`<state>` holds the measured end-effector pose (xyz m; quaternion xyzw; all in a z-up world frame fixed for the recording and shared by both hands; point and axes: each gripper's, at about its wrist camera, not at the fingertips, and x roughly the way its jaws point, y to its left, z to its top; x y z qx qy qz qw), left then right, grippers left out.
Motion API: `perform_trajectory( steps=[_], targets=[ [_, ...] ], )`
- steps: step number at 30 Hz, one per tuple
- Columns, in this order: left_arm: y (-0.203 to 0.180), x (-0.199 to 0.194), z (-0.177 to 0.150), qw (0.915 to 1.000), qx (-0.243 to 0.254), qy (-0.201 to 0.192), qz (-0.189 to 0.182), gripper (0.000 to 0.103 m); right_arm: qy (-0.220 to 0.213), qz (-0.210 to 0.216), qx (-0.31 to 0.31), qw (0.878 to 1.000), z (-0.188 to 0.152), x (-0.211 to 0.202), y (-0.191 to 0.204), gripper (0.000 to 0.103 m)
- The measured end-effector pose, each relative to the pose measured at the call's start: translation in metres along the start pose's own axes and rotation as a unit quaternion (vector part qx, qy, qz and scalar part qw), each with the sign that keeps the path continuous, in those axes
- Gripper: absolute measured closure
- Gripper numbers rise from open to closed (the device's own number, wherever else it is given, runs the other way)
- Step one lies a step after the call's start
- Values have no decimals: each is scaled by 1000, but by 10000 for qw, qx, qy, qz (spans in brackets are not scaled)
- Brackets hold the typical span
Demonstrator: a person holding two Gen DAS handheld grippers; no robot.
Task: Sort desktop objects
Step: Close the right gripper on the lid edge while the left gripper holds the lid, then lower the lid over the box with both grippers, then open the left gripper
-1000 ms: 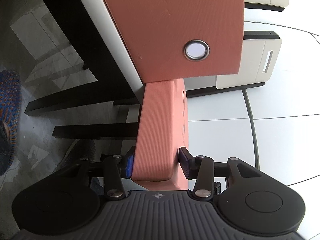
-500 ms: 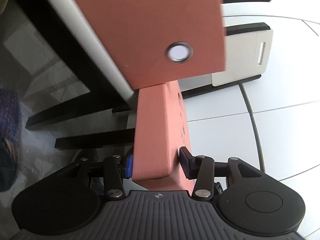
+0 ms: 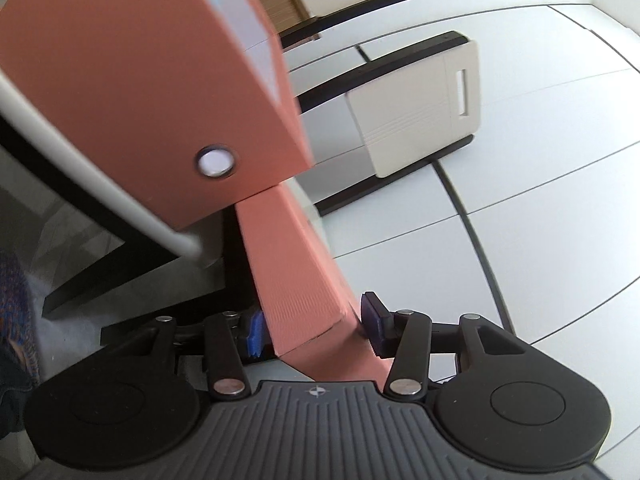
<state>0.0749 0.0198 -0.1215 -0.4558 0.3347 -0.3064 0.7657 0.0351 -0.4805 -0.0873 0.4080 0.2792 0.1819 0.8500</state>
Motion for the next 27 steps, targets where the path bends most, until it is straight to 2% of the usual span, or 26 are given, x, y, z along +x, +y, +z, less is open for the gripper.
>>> perform_trajectory(
  steps=[8, 15, 20, 27],
  targets=[
    [-29, -8, 6, 9995, 220, -16, -242, 49, -335, -7, -143, 9993, 6, -31, 28, 39],
    [-68, -29, 37, 9975, 529, -343, -331, 48, -571, 193, -434, 9972, 28, -31, 71, 38],
    [-86, -55, 66, 9936, 788, -780, -206, 48, -587, 537, -496, 9956, 42, 2, 97, 38],
    [-82, -102, 100, 9829, 830, -1630, 208, 48, -300, 1044, -619, 9922, 51, 82, 139, 38]
  ],
)
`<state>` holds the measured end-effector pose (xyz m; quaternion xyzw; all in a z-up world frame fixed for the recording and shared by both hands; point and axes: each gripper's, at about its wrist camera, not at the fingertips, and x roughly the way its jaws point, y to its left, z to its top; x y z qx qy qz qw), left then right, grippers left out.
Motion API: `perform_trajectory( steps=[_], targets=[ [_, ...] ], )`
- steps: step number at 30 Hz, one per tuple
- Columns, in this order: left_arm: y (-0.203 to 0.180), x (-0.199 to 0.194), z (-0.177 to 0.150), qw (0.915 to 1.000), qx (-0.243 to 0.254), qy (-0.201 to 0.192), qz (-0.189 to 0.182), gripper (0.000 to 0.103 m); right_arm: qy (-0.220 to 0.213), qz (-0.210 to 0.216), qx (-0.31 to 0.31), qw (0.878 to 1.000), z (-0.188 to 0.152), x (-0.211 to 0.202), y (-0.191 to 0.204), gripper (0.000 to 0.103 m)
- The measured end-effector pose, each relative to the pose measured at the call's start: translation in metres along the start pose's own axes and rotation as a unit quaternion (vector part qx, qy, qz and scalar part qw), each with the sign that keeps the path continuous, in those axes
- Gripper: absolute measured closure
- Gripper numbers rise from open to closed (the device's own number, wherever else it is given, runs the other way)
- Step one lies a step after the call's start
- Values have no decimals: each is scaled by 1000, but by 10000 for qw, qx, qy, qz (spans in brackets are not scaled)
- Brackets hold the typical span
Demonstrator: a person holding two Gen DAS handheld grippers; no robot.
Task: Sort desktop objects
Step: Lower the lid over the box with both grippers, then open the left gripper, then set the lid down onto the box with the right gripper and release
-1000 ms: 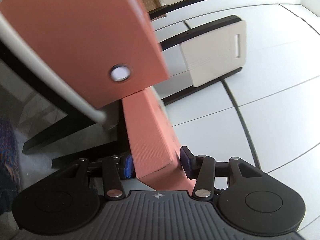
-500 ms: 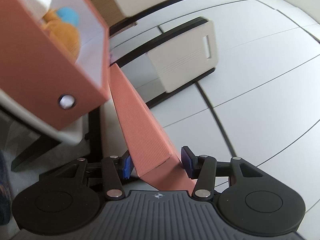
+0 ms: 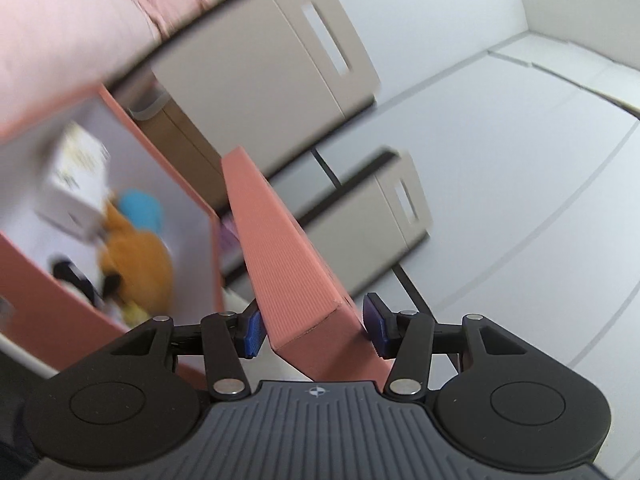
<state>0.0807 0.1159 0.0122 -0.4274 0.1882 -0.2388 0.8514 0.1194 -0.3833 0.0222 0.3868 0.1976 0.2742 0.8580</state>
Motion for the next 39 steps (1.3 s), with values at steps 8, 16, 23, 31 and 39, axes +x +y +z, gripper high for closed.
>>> perform_trajectory(
  steps=[8, 16, 23, 31, 39],
  targets=[
    [39, -24, 42, 9928, 162, -781, 896, 46, 456, 443, -18, 9980, -25, 114, 8, 39],
    [89, -22, 61, 9818, 32, -930, 1653, 43, 706, 542, 24, 9960, -72, 194, -10, 38],
    [90, -14, 64, 9788, 316, -943, 1788, 37, 236, 572, 19, 9981, -95, 193, -13, 38],
    [59, -24, 64, 9556, 1040, -1278, 2443, 12, 157, 578, 108, 9981, -98, 187, -15, 41],
    [-15, -2, 59, 9105, 2829, -1357, 2692, 7, 66, 435, -3, 9990, -108, 183, -9, 47]
  ],
)
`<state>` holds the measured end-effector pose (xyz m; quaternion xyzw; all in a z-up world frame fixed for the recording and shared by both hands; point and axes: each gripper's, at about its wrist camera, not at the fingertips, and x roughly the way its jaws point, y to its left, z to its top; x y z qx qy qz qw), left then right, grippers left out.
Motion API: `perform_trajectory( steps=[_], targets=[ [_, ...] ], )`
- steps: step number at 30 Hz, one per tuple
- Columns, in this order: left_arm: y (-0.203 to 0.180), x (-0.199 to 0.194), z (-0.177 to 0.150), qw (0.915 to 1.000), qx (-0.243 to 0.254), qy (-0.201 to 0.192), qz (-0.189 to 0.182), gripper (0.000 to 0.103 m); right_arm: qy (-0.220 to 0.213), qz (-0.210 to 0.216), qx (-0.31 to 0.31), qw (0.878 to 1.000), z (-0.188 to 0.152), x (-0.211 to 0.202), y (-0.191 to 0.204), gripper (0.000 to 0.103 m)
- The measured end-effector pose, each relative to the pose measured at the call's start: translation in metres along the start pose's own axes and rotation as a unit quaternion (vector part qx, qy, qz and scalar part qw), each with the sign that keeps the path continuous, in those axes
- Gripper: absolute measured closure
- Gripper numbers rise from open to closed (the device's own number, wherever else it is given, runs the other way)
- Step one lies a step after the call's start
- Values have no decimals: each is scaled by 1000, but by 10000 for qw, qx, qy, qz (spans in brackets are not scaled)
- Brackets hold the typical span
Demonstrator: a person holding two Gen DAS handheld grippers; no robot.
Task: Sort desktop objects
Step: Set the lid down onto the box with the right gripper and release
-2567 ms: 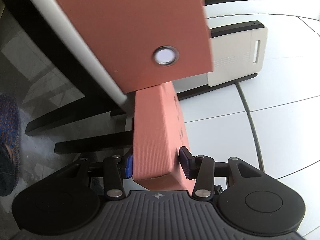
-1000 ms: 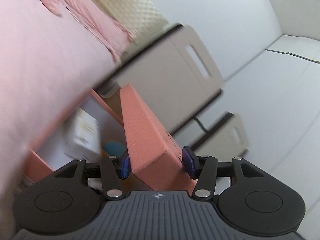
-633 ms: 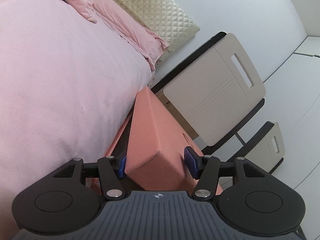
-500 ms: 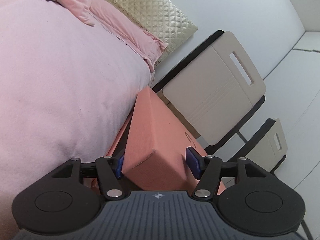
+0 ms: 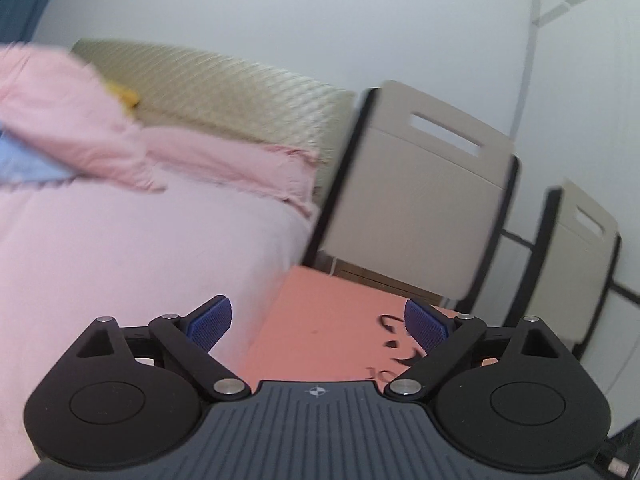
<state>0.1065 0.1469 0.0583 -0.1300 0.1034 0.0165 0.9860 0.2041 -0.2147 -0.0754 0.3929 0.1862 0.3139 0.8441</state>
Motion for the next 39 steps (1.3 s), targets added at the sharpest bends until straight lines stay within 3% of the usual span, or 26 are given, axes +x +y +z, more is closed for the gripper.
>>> perform_trajectory(
  steps=[3, 7, 12, 15, 20, 24, 28, 31, 35, 39],
  targets=[
    [-27, 13, 26, 9985, 467, 105, -270, 5, -64, -49, 6, 10000, -2, -3, 1, 47],
    [-38, 22, 61, 9942, 999, 223, -323, 4, -81, -112, 31, 9999, -2, -4, 3, 47],
    [4, 3, 78, 9890, 1463, 195, 132, 1, -11, -301, -151, 9994, -4, -8, 12, 47],
    [52, -3, 69, 9880, 1451, 222, 487, 0, -4, -426, -324, 9986, -6, -9, 18, 46],
    [119, 15, 49, 9815, 1587, 597, 888, 0, -105, -501, -411, 9978, -12, -12, 23, 45],
    [147, 31, 38, 9823, 1549, 705, 778, 0, -165, -517, -642, 9965, -17, -12, 30, 33],
    [162, 40, 41, 9866, 1143, 1023, 556, 0, -269, -493, -898, 9944, -25, -8, 39, 16],
    [163, 44, 42, 9821, 1261, 1255, 624, 0, -314, -489, -1003, 9933, -27, -7, 41, 10],
    [168, 54, 37, 9726, 1458, 1759, 442, 0, -377, -376, -847, 9950, -26, -9, 38, 8],
    [181, 61, 31, 9702, 1221, 2028, 518, 0, -304, -395, -919, 9945, -24, -10, 40, 8]
  ],
)
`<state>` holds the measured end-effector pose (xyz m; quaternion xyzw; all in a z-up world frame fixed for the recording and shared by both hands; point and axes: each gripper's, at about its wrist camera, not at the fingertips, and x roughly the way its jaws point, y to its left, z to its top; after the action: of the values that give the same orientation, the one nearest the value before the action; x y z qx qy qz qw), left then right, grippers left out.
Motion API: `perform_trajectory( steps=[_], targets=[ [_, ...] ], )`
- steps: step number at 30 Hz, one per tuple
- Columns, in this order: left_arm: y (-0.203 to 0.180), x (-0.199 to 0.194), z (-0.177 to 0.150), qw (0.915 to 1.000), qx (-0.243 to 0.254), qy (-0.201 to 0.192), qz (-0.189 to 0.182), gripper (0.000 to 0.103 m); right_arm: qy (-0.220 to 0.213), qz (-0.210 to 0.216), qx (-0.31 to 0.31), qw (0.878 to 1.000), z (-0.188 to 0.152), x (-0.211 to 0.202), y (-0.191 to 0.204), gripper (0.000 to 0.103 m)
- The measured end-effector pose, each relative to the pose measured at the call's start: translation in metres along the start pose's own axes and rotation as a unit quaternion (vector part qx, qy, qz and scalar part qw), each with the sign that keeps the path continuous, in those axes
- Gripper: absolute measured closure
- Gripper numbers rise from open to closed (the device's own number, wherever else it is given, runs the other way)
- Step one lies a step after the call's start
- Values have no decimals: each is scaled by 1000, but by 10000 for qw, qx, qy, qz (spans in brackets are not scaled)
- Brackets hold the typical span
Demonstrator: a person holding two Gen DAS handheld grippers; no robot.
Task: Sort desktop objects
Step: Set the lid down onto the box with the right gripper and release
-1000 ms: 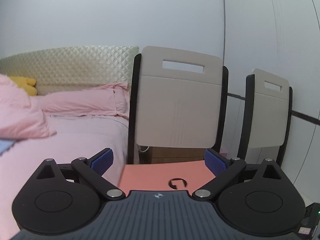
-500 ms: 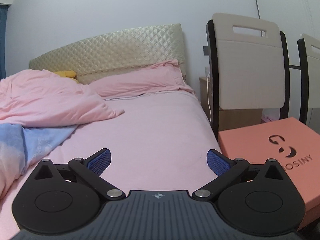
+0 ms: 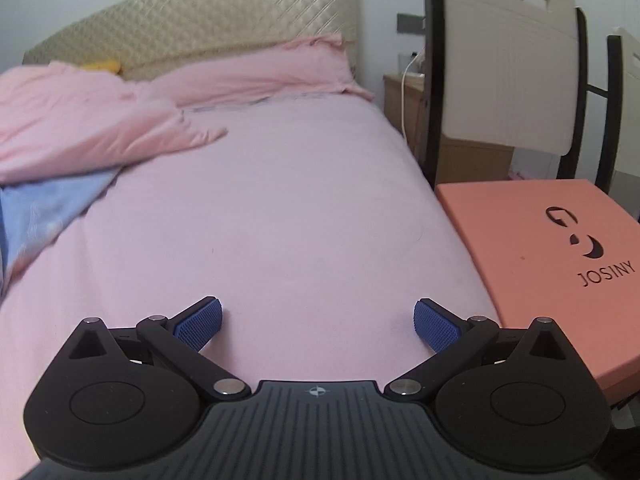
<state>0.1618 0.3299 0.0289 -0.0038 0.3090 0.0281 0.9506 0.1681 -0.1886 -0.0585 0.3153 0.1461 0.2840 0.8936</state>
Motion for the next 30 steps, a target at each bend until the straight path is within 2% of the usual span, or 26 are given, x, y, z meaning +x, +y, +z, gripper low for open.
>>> perform_trajectory(
  steps=[6, 8, 10, 14, 17, 18, 20, 21, 22, 25, 30],
  targets=[
    [2, 0, -2, 10000, -22, -1, -10, 0, 258, -81, -297, 9992, 8, -1, 4, 8],
    [2, 0, -1, 10000, -30, 1, -19, 0, 243, -300, -592, 9975, 13, -3, 8, 1],
    [3, 0, -1, 10000, -58, 10, -44, 0, 82, -475, -807, 9956, 17, -8, 10, 0],
    [5, 0, -1, 9999, -88, 23, -68, 0, 82, -437, -633, 9970, 16, -9, 5, 0],
    [4, 0, -1, 9999, -84, 18, -61, 0, 177, -663, -691, 9953, 9, -5, 6, 0],
    [4, 0, -1, 10000, -69, 13, -48, 0, 205, -774, -717, 9942, 6, -4, 7, 1],
    [2, -1, -1, 10000, -41, 1, -21, 0, 229, -993, -881, 9909, 3, -2, 11, 17],
    [2, 0, -1, 10000, -44, 29, -24, 0, 263, -1070, -980, 9891, 0, -1, 14, 29],
    [3, 1, 0, 10000, -51, 67, -31, 0, 301, -1141, -1081, 9871, -3, 1, 17, 35],
    [2, 1, 0, 10000, -49, 69, -27, 0, 429, -1432, -1485, 9776, -13, 7, 26, 37],
    [2, 2, 0, 10000, -49, 73, -25, 0, 371, -1526, -1463, 9767, -19, 6, 24, 37]
  ],
)
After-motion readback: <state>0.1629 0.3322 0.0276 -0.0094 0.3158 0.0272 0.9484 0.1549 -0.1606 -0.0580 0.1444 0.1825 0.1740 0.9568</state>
